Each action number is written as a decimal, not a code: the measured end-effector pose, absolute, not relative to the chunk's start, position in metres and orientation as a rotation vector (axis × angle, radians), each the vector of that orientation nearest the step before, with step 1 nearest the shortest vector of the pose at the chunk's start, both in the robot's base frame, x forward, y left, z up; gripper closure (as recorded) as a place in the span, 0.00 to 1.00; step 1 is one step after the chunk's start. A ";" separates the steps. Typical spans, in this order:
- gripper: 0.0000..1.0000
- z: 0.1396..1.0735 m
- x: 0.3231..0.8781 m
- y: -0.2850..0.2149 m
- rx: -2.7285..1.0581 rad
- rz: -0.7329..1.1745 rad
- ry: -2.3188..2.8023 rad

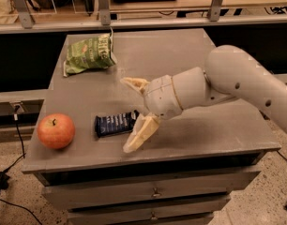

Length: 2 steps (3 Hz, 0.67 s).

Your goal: Move rxbar blueberry near apple

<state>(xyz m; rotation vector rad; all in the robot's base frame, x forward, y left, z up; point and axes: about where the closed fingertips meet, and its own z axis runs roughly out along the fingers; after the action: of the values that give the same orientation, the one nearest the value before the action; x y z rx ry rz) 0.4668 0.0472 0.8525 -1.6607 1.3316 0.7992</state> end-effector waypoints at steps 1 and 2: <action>0.00 0.873 0.492 0.030 -1.660 0.736 1.316; 0.00 0.909 0.532 0.000 -1.631 0.642 1.321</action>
Offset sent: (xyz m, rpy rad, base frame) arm 0.1569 -0.1208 0.1679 0.0317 -0.2927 -0.2542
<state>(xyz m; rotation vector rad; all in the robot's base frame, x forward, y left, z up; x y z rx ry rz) 0.5315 0.0000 0.9085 -1.6308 1.3208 0.6418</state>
